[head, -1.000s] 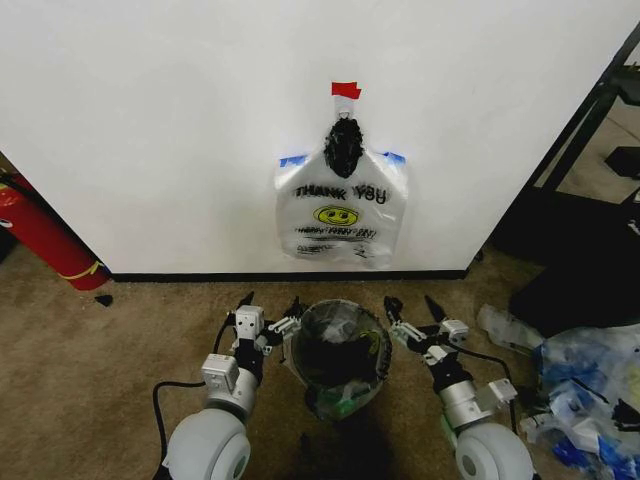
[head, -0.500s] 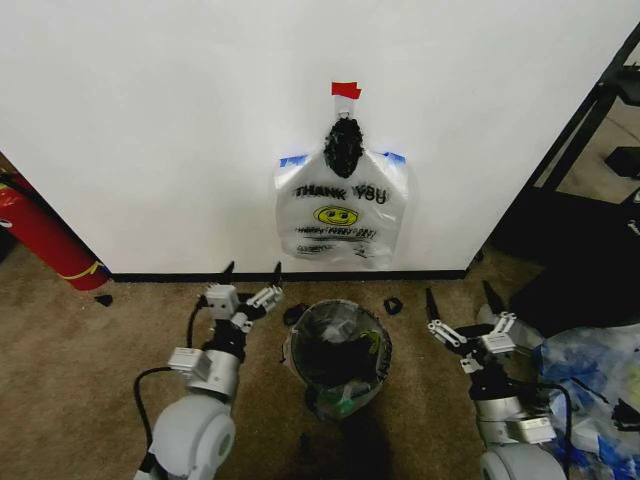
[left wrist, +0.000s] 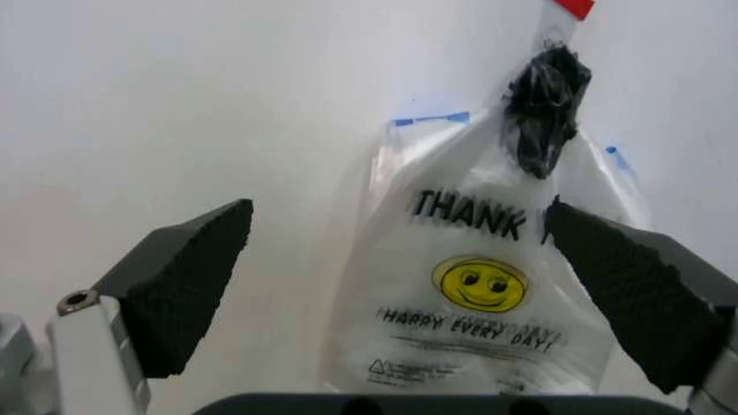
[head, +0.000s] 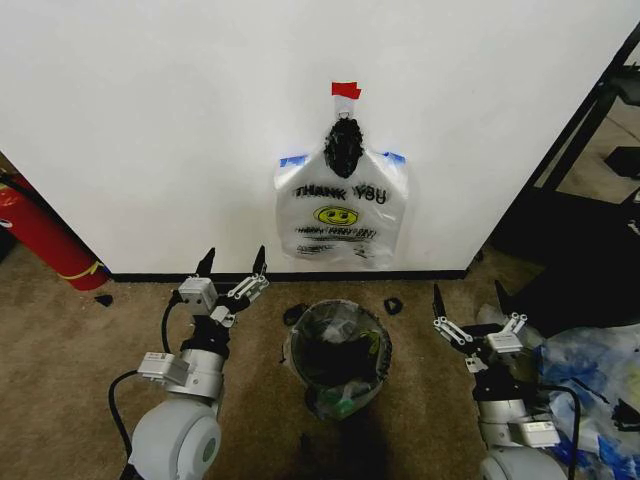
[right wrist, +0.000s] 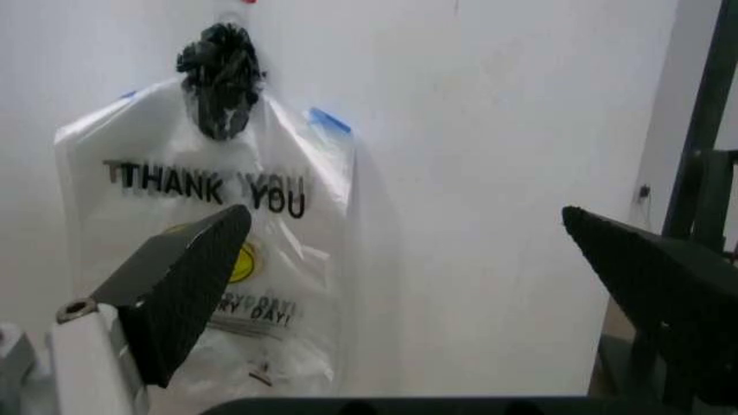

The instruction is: Pick up the garbage bag from the wall and place it over the trash bin.

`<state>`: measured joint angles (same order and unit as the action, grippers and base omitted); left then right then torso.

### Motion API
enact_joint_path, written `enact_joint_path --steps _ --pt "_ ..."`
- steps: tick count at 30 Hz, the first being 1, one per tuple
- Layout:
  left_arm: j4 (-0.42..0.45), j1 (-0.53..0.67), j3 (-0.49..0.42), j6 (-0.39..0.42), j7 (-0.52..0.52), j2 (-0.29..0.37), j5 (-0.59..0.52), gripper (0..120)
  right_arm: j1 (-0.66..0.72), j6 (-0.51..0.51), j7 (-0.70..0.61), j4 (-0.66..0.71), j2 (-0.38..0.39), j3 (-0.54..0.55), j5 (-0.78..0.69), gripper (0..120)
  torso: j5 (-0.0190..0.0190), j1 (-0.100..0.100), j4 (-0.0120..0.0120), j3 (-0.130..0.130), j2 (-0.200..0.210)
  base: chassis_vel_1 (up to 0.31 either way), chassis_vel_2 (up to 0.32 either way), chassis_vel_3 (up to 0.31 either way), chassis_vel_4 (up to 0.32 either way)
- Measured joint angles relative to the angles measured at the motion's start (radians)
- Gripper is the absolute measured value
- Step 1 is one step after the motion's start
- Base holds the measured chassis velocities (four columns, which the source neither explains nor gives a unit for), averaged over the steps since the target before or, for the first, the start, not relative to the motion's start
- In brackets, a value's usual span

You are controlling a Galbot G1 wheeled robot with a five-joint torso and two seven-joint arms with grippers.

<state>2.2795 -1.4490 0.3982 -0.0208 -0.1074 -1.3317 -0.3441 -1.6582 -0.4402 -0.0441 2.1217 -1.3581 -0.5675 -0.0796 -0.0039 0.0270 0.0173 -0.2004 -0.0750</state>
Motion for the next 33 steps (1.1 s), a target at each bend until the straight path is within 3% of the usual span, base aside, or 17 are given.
enact_joint_path --steps 33 --pt "0.038 -0.025 0.000 0.014 0.002 -0.020 0.003 100 -0.004 -0.027 0.022 0.042 -0.049 -0.042 -0.001 100 0.0001 0.000 -0.0001 0.000 0.000 0.000 0.000 0.000 0.000"
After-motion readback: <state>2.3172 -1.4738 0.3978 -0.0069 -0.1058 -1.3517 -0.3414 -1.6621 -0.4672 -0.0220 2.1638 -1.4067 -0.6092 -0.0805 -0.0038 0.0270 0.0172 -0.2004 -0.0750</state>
